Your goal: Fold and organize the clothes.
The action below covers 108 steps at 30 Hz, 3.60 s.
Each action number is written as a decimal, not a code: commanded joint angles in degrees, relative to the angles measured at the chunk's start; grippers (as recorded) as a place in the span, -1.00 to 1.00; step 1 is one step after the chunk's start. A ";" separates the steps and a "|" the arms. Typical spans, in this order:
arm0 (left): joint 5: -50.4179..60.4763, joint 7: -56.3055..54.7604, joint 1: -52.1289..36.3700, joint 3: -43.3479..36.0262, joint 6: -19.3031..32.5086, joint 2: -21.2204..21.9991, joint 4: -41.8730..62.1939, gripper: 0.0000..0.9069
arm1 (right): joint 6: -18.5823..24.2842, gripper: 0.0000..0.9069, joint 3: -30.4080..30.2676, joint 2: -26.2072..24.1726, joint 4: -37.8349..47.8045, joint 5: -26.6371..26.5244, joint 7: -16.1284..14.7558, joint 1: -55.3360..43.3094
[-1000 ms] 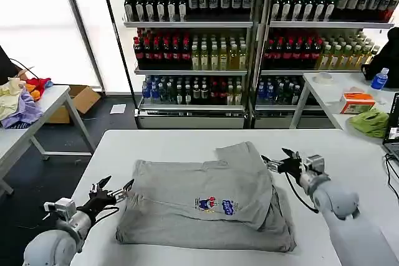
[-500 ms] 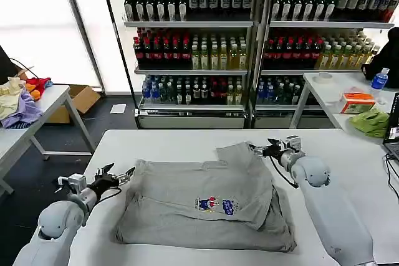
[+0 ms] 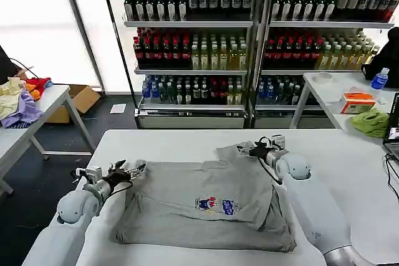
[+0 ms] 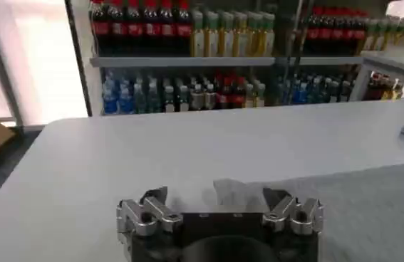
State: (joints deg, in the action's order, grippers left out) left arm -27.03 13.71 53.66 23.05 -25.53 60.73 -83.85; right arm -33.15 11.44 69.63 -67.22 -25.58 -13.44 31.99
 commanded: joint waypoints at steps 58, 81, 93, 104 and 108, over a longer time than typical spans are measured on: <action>-5.97 -2.22 25.13 11.75 2.14 -7.42 -27.19 -0.98 | -0.17 -1.00 22.23 -0.05 -56.96 -17.75 10.82 45.21; 4.66 -1.99 44.79 17.16 1.54 -3.92 -39.65 1.00 | 0.06 1.00 27.37 1.21 -61.42 -5.75 6.18 61.93; 0.65 -12.11 42.43 25.14 0.38 -0.48 -43.13 1.00 | 25.29 1.00 34.62 0.34 -57.33 -2.05 2.06 58.11; 1.27 -19.75 47.56 19.10 2.02 10.29 -45.75 1.00 | 29.85 1.00 39.48 2.39 -55.17 -2.29 1.89 60.73; 3.72 -27.48 46.14 12.19 1.70 15.38 -45.35 1.00 | 31.17 1.00 39.30 3.24 -55.13 -2.18 1.64 62.87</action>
State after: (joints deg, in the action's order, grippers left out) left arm -25.40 -2.70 98.59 43.12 -23.89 66.72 -127.87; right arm -8.44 48.26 71.79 -123.31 -28.65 -11.10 92.06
